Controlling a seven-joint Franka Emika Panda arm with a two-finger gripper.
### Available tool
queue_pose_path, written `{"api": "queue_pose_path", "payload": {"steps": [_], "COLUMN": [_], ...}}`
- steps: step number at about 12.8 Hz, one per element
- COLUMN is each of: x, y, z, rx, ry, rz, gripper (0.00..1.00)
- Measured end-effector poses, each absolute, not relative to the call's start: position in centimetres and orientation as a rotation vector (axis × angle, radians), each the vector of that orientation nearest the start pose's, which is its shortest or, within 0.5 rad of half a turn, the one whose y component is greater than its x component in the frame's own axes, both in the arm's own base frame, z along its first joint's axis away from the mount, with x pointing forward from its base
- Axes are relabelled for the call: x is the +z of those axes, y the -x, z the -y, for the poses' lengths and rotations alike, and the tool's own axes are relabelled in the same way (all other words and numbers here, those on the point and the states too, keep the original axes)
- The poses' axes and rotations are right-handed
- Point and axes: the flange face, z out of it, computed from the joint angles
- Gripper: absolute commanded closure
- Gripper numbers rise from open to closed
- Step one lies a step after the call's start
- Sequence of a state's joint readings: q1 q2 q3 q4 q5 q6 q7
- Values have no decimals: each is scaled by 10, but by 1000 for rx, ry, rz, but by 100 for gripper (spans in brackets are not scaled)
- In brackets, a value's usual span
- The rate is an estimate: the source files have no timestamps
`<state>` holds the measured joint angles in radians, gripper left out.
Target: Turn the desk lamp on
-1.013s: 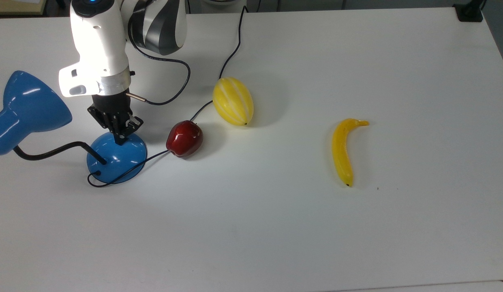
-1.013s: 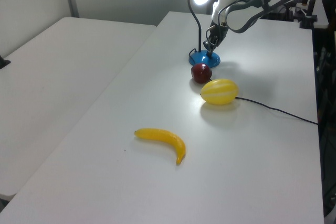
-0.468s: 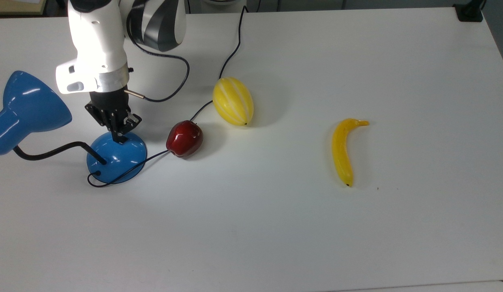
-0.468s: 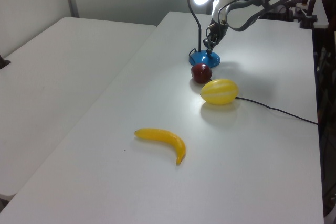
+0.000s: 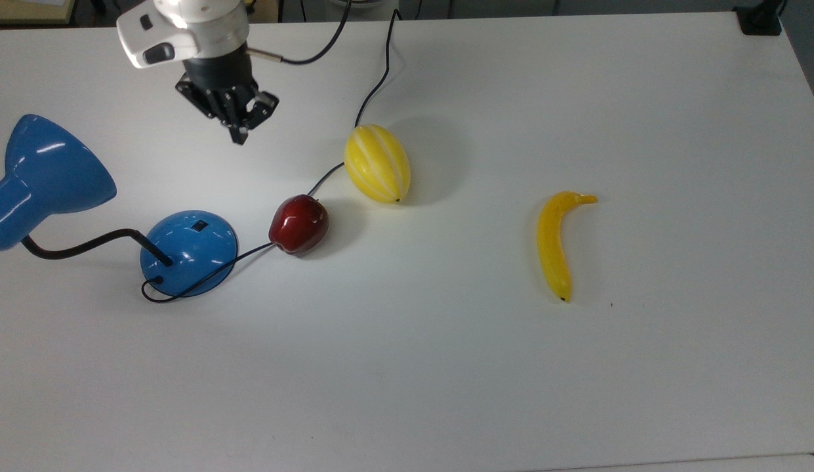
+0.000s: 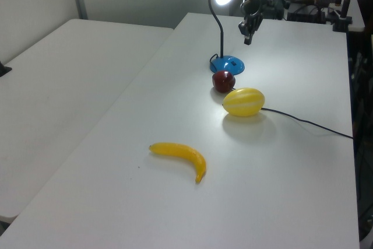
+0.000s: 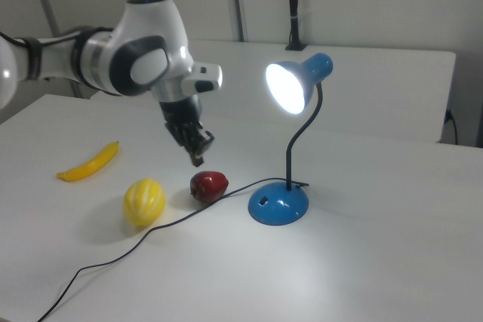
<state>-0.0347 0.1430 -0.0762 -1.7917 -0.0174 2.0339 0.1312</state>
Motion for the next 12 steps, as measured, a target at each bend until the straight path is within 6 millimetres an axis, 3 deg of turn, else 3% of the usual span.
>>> {"api": "queue_pose_path", "payload": {"steps": [1, 2, 7, 12], "x": [489, 505, 552, 571], "y": [-598, -584, -540, -527], "z": [58, 51, 40, 37], "rx": [-108, -57, 71, 61], "ry": [3133, 3112, 3052, 3051], "rz": [-357, -348, -296, -273], "gripper": [43, 2, 0, 0]}}
